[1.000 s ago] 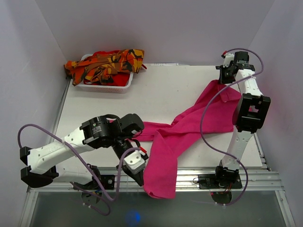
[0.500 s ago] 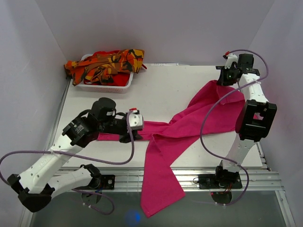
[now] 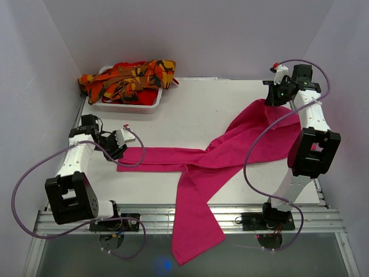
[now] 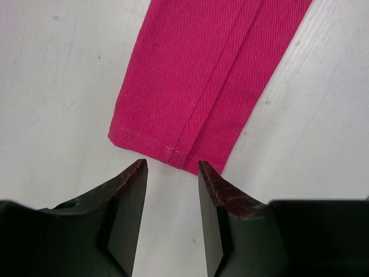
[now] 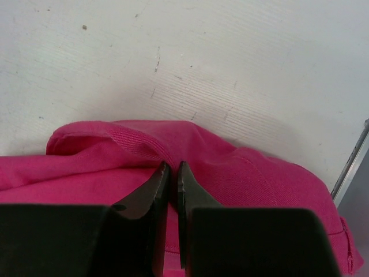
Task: Fold and stack the trousers
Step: Flatten the trousers out
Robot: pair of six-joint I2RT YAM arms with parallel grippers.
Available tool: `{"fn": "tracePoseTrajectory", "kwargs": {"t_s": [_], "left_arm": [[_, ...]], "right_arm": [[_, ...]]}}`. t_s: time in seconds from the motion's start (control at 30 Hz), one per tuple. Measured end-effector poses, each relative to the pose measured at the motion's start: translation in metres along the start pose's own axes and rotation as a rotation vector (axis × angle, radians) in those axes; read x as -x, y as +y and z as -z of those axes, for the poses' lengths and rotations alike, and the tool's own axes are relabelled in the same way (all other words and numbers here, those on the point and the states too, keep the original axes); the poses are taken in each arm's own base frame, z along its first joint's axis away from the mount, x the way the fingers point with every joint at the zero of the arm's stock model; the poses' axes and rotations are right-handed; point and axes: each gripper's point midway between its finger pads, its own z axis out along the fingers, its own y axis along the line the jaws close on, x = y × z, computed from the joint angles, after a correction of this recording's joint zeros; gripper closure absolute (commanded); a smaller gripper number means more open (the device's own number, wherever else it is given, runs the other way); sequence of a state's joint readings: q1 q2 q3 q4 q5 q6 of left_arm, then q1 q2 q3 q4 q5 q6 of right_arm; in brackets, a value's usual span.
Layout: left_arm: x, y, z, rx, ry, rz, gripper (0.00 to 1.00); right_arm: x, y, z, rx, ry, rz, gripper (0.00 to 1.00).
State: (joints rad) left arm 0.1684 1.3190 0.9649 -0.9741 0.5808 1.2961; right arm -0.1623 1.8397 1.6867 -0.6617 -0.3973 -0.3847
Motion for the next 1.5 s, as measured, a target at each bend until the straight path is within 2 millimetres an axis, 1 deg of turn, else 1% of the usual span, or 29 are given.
{"fn": "tracePoseTrajectory", "kwargs": {"t_s": [0.07, 0.17, 0.27, 0.37, 0.43, 0.5, 0.6, 0.77, 0.9, 1.1, 1.3, 1.37, 1.43, 1.5], "left_arm": [[-0.011, 0.005, -0.002, -0.014, 0.013, -0.053, 0.48], [-0.018, 0.004, -0.005, -0.022, 0.011, -0.171, 0.47], [-0.023, -0.008, -0.011, -0.040, 0.001, -0.270, 0.45], [-0.030, -0.019, -0.020, -0.055, -0.007, -0.326, 0.45], [-0.035, -0.023, -0.026, -0.057, -0.007, -0.353, 0.45], [-0.038, -0.023, -0.031, -0.053, -0.004, -0.378, 0.45], [-0.040, -0.017, -0.035, -0.029, -0.004, -0.418, 0.44], [-0.044, -0.001, -0.042, 0.014, 0.010, -0.454, 0.48], [-0.050, 0.005, -0.048, 0.021, 0.025, -0.459, 0.48], [-0.051, -0.003, -0.050, -0.014, 0.016, -0.449, 0.47], [-0.050, -0.006, -0.050, -0.027, 0.008, -0.473, 0.43], [-0.050, -0.006, -0.050, -0.023, 0.007, -0.478, 0.44], [-0.051, -0.004, -0.052, -0.010, 0.008, -0.478, 0.47], [-0.052, 0.000, -0.054, 0.006, 0.012, -0.464, 0.58]], "right_arm": [[-0.003, 0.002, 0.000, 0.010, 0.010, 0.007, 0.92], [-0.007, 0.004, 0.001, 0.021, 0.025, 0.009, 0.92], [-0.009, 0.006, 0.002, 0.029, 0.033, 0.013, 0.92], [-0.009, 0.006, 0.002, 0.033, 0.032, 0.020, 0.92], [-0.009, 0.006, 0.002, 0.033, 0.032, 0.021, 0.92], [-0.009, 0.006, 0.002, 0.033, 0.033, 0.021, 0.92], [-0.010, 0.007, 0.002, 0.036, 0.037, 0.019, 0.92], [-0.012, 0.008, 0.002, 0.040, 0.046, 0.015, 0.92], [-0.014, 0.009, 0.003, 0.042, 0.050, 0.013, 0.92], [-0.014, 0.009, 0.003, 0.041, 0.052, 0.013, 0.92], [-0.014, 0.009, 0.003, 0.042, 0.052, 0.012, 0.92], [-0.014, 0.009, 0.003, 0.042, 0.052, 0.013, 0.92], [-0.014, 0.009, 0.003, 0.042, 0.053, 0.012, 0.92], [-0.014, 0.009, 0.003, 0.042, 0.053, 0.012, 0.92]]}}
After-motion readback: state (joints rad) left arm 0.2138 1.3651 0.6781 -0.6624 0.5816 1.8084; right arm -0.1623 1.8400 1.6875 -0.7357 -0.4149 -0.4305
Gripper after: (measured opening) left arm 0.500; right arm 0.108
